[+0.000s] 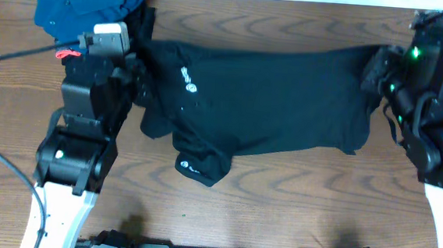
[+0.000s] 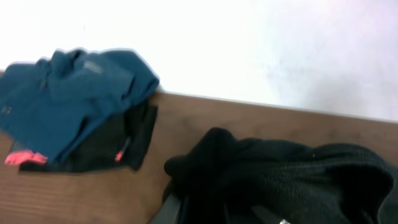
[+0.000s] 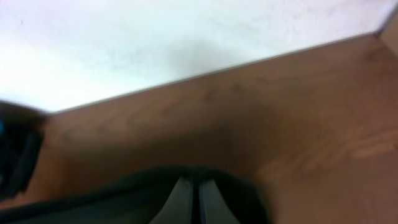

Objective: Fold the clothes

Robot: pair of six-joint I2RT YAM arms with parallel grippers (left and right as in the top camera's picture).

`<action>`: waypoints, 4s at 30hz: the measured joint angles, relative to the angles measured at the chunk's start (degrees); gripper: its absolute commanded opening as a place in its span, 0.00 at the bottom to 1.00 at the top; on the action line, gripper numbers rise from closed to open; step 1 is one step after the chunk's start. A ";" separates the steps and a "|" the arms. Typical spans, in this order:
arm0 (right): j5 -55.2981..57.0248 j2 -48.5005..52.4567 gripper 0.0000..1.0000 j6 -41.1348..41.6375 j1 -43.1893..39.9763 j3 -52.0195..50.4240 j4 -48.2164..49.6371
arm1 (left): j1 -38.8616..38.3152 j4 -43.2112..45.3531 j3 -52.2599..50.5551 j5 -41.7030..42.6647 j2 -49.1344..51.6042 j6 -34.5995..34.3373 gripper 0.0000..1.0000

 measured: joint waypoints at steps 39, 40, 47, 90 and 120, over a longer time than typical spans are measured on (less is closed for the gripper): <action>-5.84 10.27 0.06 -6.45 -10.19 0.11 0.48 | -0.81 -20.00 19.87 -0.04 24.94 6.12 0.19; -6.64 10.21 0.13 -6.40 -10.23 0.11 -1.09 | -1.09 -21.99 19.87 -0.02 24.68 5.75 0.19; -13.20 8.48 0.96 -6.03 -10.27 0.15 -13.22 | -3.08 -31.71 19.87 3.34 20.46 3.34 0.50; -10.12 8.22 0.99 -3.50 -15.74 0.20 -21.73 | -34.23 -1.53 17.14 10.19 53.44 9.01 0.80; -14.60 8.22 0.99 -3.50 -15.74 0.04 -28.39 | -35.56 8.44 17.14 -2.40 62.66 13.49 0.19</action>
